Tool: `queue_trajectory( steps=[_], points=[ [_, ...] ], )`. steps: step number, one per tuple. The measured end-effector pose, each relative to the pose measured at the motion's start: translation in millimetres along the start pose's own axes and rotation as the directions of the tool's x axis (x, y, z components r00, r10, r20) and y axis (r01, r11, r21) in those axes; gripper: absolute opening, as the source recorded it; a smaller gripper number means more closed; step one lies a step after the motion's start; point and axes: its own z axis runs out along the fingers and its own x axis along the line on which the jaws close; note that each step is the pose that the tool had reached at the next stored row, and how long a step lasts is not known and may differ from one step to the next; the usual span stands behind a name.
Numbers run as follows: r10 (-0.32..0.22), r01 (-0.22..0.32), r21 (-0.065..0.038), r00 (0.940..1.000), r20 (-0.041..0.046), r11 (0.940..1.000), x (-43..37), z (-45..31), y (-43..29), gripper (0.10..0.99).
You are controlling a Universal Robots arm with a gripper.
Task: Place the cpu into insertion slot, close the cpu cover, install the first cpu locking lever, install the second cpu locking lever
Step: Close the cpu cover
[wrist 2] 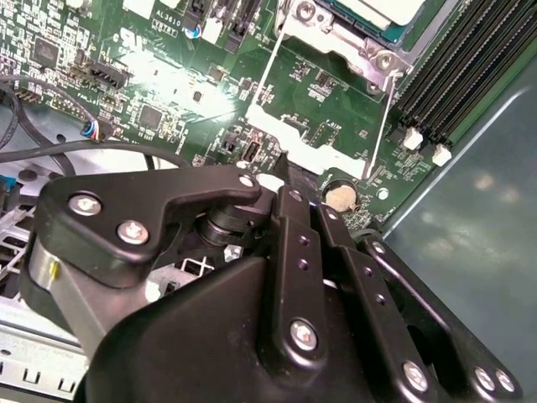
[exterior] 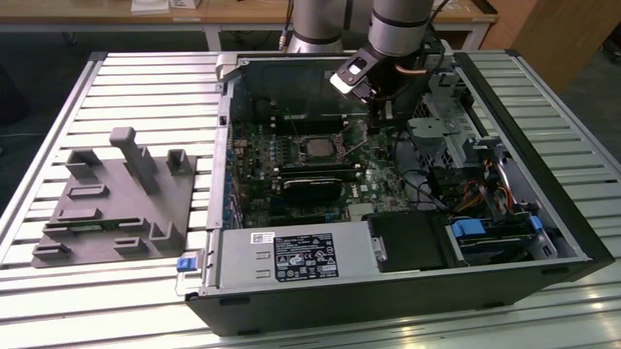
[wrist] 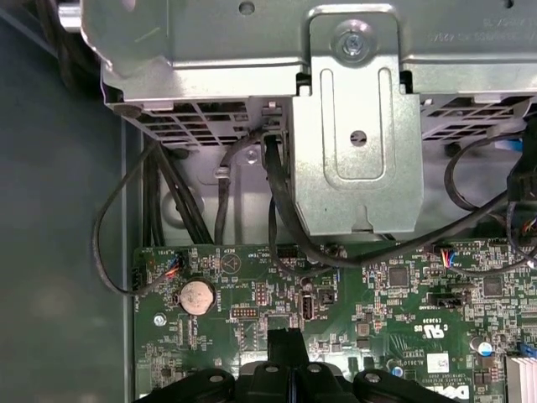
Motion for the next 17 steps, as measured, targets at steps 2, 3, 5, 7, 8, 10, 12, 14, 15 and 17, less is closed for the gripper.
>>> queue_trajectory(
  steps=[2,3,5,7,8,10,12,14,15,17],
  points=[
    [0.000,0.000,0.000,1.0000,0.0000,1.0000,-0.1,0.0,-1.5,0.106],
    [0.000,0.000,0.000,1.0000,-0.0001,1.0000,-0.1,-0.1,-2.2,0.106],
    [0.000,0.000,0.000,1.0000,-0.0001,1.0000,-0.2,-0.1,-4.0,0.106],
    [0.000,0.000,0.000,1.0000,-0.0002,1.0000,-0.3,-0.2,-6.0,0.106],
    [0.000,0.000,0.000,1.0000,-0.0002,1.0000,-0.4,-0.2,-7.0,0.106],
    [0.000,0.000,0.000,1.0000,-0.0004,1.0000,-0.5,-0.3,-9.0,0.106],
    [0.000,0.000,0.000,1.0000,-0.0007,1.0000,-0.6,-0.4,-11.2,0.106],
    [0.000,0.000,0.000,1.0000,-0.0008,1.0000,-0.7,-0.5,-13.8,0.106],
    [0.000,0.000,0.000,1.0000,-0.0010,1.0000,-0.8,-0.5,-15.3,0.106],
    [0.000,0.000,0.000,1.0000,-0.0011,1.0000,-1.0,-0.7,-18.6,0.106]
  ],
)
